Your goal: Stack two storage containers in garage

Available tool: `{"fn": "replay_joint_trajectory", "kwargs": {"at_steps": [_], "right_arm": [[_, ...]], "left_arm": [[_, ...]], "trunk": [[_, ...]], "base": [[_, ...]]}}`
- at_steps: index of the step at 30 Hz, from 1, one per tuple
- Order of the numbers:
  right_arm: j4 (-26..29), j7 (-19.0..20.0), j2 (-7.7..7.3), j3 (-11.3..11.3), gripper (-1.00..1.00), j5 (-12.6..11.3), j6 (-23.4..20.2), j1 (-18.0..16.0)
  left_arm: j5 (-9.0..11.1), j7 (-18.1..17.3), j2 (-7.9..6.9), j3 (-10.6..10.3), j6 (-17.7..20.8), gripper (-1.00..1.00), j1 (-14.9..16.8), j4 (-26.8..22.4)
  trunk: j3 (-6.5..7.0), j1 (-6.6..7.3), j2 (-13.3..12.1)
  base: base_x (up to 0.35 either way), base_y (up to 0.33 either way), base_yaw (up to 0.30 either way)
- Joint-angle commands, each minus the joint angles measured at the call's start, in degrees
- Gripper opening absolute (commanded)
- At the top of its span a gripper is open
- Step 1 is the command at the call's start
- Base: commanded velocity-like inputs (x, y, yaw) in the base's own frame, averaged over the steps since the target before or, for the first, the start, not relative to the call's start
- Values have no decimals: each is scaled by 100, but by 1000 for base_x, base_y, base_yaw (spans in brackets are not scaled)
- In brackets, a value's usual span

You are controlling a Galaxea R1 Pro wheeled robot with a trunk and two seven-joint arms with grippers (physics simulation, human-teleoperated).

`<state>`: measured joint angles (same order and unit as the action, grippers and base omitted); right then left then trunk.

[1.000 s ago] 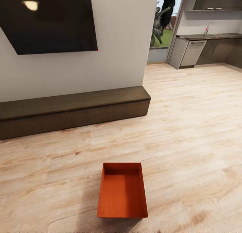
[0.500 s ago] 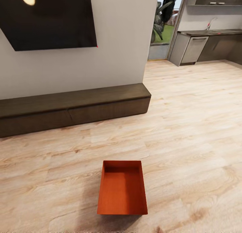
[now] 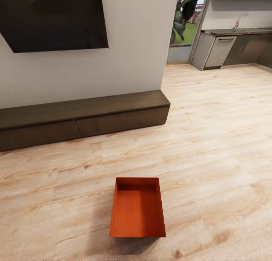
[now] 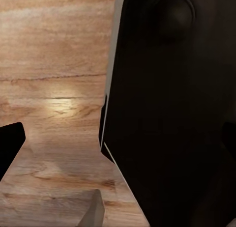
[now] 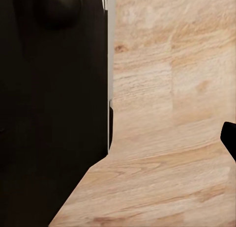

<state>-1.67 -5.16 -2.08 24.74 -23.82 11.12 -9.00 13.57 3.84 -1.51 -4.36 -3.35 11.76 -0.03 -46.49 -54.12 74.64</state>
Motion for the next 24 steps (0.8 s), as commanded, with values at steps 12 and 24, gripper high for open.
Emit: {"fn": "replay_joint_trajectory", "kwargs": {"at_steps": [12, 24], "right_arm": [[-17, -2, 2, 48, 100, -44, 27, -6], [-17, 1, 1, 48, 100, -44, 24, -6]], "left_arm": [[49, 12, -15, -47, -16, 100, 2, 3], [50, 12, -15, -47, -16, 100, 2, 3]], "trunk": [[-114, 0, 2], [-211, 0, 2]], "base": [[0, 0, 0], [0, 0, 0]]}}
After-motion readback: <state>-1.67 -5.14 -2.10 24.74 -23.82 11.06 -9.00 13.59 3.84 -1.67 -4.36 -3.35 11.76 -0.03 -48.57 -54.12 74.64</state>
